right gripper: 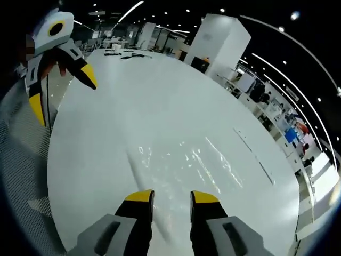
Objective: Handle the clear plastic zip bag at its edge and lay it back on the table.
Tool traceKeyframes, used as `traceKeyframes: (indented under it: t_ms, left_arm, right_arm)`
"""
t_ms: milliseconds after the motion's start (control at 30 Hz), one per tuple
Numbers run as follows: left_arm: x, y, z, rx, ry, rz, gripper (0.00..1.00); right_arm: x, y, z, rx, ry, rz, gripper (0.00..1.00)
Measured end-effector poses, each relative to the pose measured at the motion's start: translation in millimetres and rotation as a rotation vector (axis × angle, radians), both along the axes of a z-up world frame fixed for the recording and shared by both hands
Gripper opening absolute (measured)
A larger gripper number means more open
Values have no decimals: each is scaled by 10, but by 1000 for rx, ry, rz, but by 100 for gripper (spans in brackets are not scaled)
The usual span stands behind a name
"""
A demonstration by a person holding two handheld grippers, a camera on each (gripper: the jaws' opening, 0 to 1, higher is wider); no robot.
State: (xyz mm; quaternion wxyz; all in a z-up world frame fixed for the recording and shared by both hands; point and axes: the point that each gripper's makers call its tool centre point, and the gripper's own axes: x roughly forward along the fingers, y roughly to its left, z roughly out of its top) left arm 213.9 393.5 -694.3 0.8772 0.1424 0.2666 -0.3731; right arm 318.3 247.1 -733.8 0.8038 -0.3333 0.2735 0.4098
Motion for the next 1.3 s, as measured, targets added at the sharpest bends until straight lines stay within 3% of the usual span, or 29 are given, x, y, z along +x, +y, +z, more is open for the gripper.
traceKeyframes:
  t_ms: [200,300,467,600,700,1300]
  left_arm:
    - [13,28,15,-1,-3,6,61]
    - [29,43,18,-4,-7,12,61]
    - [42,51,44,-1,-16,10,61]
    - [41,56,58,0,-18,12,62]
    - [31,24,94,-26,-8,17,65]
    - [112,119,77,-19,17,78,74]
  right_arm:
    - [-18,-8,97,93,21,-63,32]
    - [-23,-20,154,108,-9,-73,41]
    - [-42,-65,178,131,-4,-96,50]
    - [-65,-97,247,194,7,-146,56]
    - [-105,-140,250,213,8,-159,61]
    - [-386,-205,465,388,40,-269,74]
